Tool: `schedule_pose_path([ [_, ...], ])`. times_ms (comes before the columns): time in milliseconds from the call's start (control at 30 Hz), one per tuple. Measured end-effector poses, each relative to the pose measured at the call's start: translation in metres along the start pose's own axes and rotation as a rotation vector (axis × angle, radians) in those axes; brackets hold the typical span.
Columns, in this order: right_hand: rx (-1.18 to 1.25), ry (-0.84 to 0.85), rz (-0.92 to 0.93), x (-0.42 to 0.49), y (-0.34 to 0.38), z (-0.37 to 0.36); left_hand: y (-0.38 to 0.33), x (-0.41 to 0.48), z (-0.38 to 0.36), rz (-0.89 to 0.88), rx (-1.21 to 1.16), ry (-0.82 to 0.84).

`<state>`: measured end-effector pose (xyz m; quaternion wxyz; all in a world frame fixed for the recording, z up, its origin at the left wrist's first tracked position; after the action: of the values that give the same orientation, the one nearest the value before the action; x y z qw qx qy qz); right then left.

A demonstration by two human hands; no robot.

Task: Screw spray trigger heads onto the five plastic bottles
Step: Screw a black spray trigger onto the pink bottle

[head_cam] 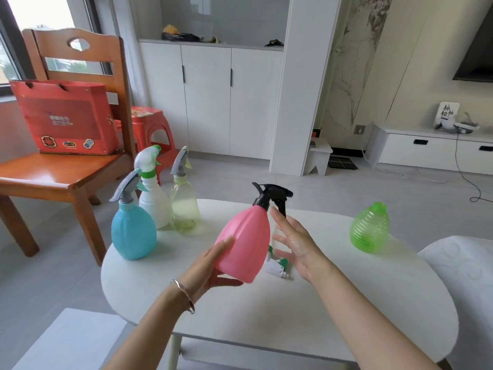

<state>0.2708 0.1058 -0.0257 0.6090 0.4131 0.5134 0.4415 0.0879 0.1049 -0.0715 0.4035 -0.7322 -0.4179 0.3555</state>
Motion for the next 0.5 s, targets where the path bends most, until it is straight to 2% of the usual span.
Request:
schedule_pose_path([
  [100, -0.001, 0.176, -0.013, -0.005, 0.005, -0.028, -0.014, -0.004, 0.017, -0.092, -0.117, -0.099],
  [167, -0.043, 0.249, 0.047, -0.009, 0.009, -0.049, -0.022, -0.008, 0.027, -0.150, -0.080, -0.141],
  [300, -0.152, 0.228, 0.180, -0.014, 0.012, -0.083, -0.033, -0.020, 0.034, -0.305, 0.085, -0.180],
  [500, -0.153, 0.222, 0.248, -0.006, 0.015, -0.113, -0.050, -0.035, 0.048, -0.422, 0.177, -0.111],
])
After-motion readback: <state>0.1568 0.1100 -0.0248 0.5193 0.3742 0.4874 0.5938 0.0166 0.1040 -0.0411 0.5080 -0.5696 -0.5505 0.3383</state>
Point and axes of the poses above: each hand's wrist, its own x-axis towards the middle knuckle, its own z-axis out of the back of the hand, y = z × x, the point moved 4 cm from there along x, towards the middle knuckle, and after that the axes turned 11 degrees about -x, right-handed, at the moved point
